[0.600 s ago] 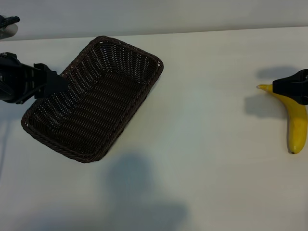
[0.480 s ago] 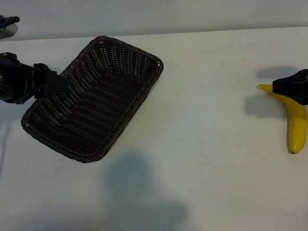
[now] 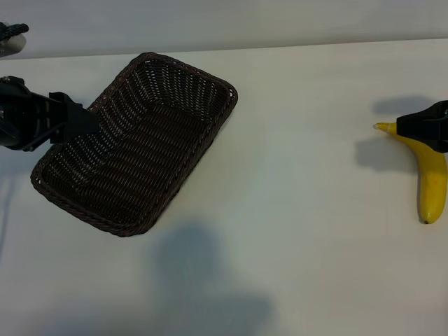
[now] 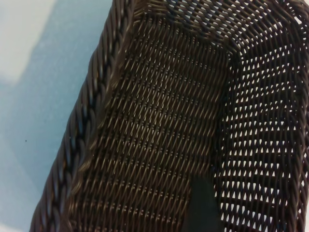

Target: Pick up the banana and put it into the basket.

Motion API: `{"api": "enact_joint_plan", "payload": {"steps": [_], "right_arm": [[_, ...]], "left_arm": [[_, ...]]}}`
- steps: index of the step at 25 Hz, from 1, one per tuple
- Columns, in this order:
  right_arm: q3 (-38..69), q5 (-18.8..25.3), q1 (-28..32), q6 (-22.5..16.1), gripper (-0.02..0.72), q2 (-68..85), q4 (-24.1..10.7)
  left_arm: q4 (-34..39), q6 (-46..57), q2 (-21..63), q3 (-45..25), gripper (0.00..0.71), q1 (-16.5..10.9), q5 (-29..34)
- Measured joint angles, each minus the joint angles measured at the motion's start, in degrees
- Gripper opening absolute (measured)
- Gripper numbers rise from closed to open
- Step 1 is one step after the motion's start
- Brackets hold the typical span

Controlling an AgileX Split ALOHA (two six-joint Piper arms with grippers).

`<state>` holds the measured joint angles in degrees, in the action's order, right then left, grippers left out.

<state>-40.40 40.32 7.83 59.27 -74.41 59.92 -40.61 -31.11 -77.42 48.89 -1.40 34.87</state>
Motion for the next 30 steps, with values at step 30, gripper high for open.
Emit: {"api": "enact_joint_plan", "payload": {"steps": [30], "right_arm": [[0.0, 0.05, 0.0, -0.03, 0.54, 0.0, 0.0]], "left_arm": [[7.29, 30.17, 0.0, 0.0, 0.56, 0.0, 11.7]]}}
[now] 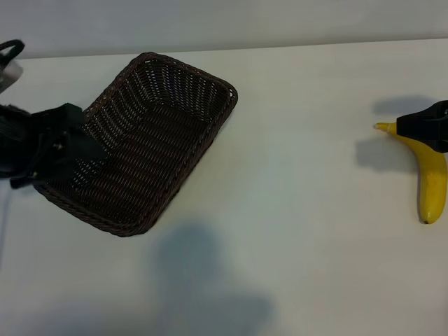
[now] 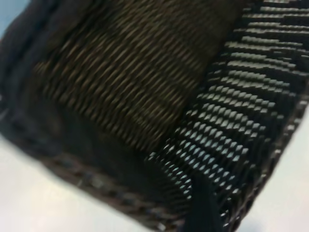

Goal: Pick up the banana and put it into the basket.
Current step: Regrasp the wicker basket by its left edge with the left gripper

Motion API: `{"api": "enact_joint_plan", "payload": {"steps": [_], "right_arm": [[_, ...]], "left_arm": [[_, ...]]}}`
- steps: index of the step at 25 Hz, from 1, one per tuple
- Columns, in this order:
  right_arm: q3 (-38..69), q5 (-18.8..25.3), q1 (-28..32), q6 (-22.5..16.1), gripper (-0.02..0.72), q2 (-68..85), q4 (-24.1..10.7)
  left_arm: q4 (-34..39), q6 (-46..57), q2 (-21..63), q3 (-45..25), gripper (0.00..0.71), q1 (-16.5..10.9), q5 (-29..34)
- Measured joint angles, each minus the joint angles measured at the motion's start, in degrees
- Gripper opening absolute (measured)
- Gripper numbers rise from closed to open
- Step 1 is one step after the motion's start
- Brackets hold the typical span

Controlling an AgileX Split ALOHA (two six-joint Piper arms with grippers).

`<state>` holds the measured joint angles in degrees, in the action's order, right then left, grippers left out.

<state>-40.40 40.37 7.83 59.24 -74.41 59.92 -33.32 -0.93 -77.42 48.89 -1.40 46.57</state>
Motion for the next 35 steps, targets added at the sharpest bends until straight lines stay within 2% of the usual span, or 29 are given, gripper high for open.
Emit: {"api": "enact_joint_plan", "payload": {"steps": [9, 15, 22, 28, 35], "right_arm": [[0.0, 0.0, 0.0, 0.0, 0.54, 0.0, 0.0], [0.0, 0.0, 0.0, 0.0, 0.54, 0.0, 0.05], [0.0, 0.0, 0.0, 0.0, 0.54, 0.0, 0.25], [0.0, 0.0, 0.0, 0.0, 0.54, 0.0, 0.63], [0.0, 0.0, 0.0, 0.0, 0.54, 0.0, 0.82]], "left_arm": [[10.73, 29.13, 0.0, 0.0, 0.56, 0.0, -0.84], [14.04, 40.51, 0.0, -1.91, 0.56, 0.0, -1.57], [13.8, 42.07, 0.0, -9.53, 0.56, 0.0, -3.92], [12.09, 40.44, 0.0, -10.32, 0.56, 0.63, -8.45], [9.71, 40.12, -3.42, -10.32, 0.56, 5.92, -12.58]]}}
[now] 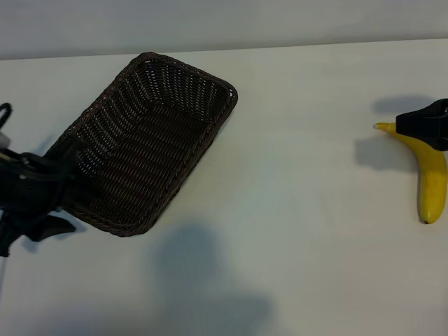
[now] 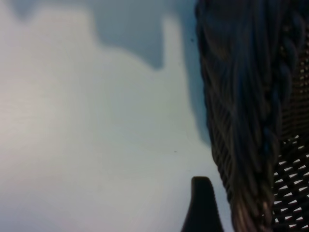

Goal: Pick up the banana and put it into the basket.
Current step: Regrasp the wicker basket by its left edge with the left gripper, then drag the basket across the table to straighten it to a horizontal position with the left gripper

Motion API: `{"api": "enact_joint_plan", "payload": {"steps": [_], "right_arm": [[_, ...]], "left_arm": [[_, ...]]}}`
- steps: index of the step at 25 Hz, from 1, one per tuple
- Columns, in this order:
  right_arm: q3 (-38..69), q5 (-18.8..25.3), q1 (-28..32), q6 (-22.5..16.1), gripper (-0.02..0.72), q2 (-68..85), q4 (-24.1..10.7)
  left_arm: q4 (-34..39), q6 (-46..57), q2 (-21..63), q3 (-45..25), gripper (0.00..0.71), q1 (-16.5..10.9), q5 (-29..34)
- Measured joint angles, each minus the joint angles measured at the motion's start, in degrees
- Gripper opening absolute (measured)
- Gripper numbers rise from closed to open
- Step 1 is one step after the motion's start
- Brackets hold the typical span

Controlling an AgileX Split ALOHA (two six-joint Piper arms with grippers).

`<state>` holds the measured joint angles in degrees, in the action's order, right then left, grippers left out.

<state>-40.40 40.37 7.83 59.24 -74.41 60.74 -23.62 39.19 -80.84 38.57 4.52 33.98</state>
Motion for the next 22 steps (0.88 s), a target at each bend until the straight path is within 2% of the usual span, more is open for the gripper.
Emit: {"api": "enact_joint_plan", "payload": {"steps": [3, 14, 15, 17, 20, 22], "right_arm": [[0.0, 0.18, 0.0, 0.0, 0.54, 0.0, 0.0], [0.0, 0.43, 0.0, -0.06, 0.54, 0.0, 0.04], [0.0, 0.43, 0.0, -0.06, 0.54, 0.0, 0.04], [0.0, 0.43, 0.0, -0.06, 0.54, 0.0, 0.04], [0.0, 0.43, 0.0, -0.06, 0.54, 0.0, 0.04], [0.0, 0.47, 0.0, -0.06, 0.54, 0.0, 0.04]], "left_arm": [[-0.68, 0.52, -2.19, 0.0, 0.56, 0.9, -2.14], [-0.67, 1.31, -10.8, 0.0, 0.553, 1.11, -10.98], [-0.67, 1.35, -11.19, 0.0, 0.534, 1.11, -11.06], [-0.67, 1.46, -11.55, 0.0, 0.441, 1.11, -10.87], [-0.83, 1.79, -11.56, -0.11, 0.172, 1.11, -9.23], [-1.08, 1.93, -11.56, -0.18, 0.152, 1.11, -9.42]]}}
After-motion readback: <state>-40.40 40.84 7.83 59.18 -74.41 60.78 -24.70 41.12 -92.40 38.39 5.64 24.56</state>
